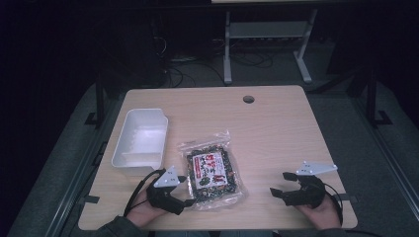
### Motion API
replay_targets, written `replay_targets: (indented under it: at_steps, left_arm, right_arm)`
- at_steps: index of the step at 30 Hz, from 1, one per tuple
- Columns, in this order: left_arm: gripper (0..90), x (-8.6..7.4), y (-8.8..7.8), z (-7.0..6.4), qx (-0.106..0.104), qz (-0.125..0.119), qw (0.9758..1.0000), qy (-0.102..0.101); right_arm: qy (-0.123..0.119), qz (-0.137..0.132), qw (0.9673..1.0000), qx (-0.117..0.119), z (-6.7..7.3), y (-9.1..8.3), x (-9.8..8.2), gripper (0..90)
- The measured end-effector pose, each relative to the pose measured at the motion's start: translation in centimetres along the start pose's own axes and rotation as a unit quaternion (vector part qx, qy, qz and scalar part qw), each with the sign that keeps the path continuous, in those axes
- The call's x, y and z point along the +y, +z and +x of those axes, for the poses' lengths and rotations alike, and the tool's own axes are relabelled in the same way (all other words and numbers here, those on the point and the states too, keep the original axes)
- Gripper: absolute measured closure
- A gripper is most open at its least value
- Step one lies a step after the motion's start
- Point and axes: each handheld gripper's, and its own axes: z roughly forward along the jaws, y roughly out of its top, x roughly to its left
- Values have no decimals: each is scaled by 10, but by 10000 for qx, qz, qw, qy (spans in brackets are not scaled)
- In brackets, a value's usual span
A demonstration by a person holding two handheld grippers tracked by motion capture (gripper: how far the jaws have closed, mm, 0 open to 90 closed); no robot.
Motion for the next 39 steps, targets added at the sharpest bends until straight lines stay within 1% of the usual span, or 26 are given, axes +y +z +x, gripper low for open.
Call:
replay_targets:
  at_steps: [4, 9, 15, 20, 22, 23, 26, 28, 29, 35, 39]
  left_arm:
    - [176, 0, 0, 0, 12, -20, 10000, -21]
    - [176, 1, 0, -1, 16, -19, 10000, 5]
    - [177, 1, 1, 0, 8, -47, 10000, -21]
    - [180, 1, 2, -1, -25, -63, 10000, -28]
    - [180, 2, 2, -1, -26, -89, 9999, -41]
    - [180, 2, 2, -1, -36, -116, 9999, -72]
    - [196, 3, 3, 0, -67, -108, 9999, -79]
    - [215, 3, 3, 0, -93, -119, 9998, -88]
    - [221, 3, 2, 0, -89, -124, 9999, -69]
    - [229, 4, 1, 0, -42, -170, 9998, -89]
    - [229, 4, 1, 1, -33, -182, 9998, -107]
  right_arm:
    - [-5, -14, 10000, 64, 2, 3, 4, 174]
    - [-96, 39, 9999, 108, 2, 9, 14, 174]
    - [-113, 55, 9996, 245, -5, 14, 31, 174]
    - [-181, 107, 9995, 251, -10, 19, 46, 175]
    - [-219, 154, 9993, 261, -12, 23, 54, 176]
    - [-229, 128, 9993, 278, -13, 24, 57, 180]
    - [-264, 187, 9989, 340, -16, 31, 70, 184]
    - [-299, 290, 9985, 365, -16, 36, 80, 182]
    - [-344, 297, 9983, 359, -16, 38, 83, 183]
    - [-441, 501, 9969, 416, -18, 58, 115, 182]
    - [-501, 608, 9961, 406, -21, 69, 131, 185]
